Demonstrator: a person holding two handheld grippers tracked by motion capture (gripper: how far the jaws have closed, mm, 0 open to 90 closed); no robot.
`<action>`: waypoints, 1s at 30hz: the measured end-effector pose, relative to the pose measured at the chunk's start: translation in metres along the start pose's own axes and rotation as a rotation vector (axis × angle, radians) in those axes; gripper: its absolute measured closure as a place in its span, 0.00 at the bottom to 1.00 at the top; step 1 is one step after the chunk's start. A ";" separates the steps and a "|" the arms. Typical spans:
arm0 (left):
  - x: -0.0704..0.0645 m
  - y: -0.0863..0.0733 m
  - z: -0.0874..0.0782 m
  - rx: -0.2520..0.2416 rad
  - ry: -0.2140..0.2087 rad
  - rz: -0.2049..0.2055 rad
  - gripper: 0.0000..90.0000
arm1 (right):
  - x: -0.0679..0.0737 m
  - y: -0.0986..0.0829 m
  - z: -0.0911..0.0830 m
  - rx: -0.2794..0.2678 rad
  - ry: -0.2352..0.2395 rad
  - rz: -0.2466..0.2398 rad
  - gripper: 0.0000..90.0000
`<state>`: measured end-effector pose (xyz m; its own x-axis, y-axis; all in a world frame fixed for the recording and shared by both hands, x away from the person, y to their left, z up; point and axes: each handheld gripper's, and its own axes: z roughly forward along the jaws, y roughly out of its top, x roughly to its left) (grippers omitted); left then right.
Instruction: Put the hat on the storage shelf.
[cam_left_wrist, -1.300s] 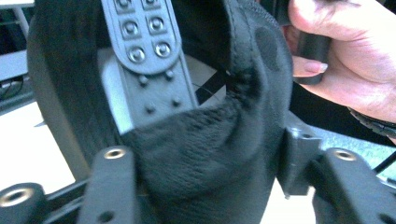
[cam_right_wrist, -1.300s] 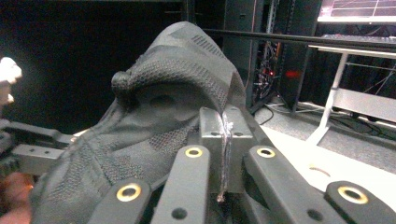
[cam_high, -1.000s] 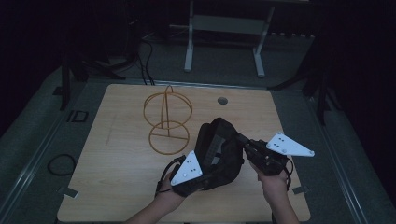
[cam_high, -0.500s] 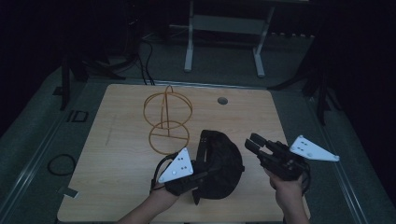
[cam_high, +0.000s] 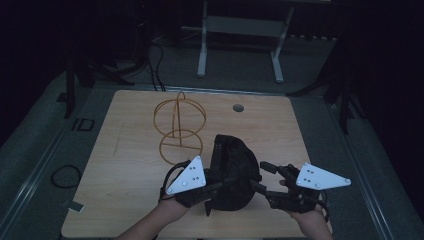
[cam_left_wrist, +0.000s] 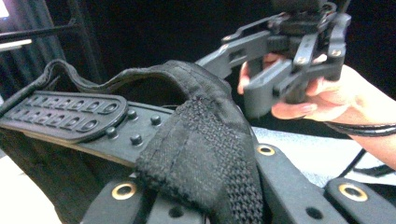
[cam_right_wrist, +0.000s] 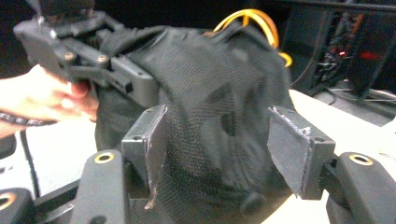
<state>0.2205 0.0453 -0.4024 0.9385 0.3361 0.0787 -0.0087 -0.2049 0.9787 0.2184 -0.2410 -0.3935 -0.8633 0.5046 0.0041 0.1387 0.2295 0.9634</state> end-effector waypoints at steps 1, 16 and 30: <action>-0.001 0.001 0.000 0.002 -0.004 0.010 0.99 | 0.000 0.000 0.002 0.003 0.015 0.002 0.42; -0.002 -0.002 -0.001 0.002 -0.046 0.055 0.99 | 0.007 -0.001 0.013 0.032 0.118 -0.031 0.95; 0.005 0.004 -0.010 0.029 0.044 -0.024 0.59 | 0.004 0.012 0.011 -0.033 0.004 -0.087 1.00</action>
<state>0.2221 0.0554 -0.3962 0.9224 0.3809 0.0637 0.0245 -0.2224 0.9747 0.2215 -0.2271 -0.3844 -0.8734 0.4807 -0.0788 0.0471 0.2443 0.9686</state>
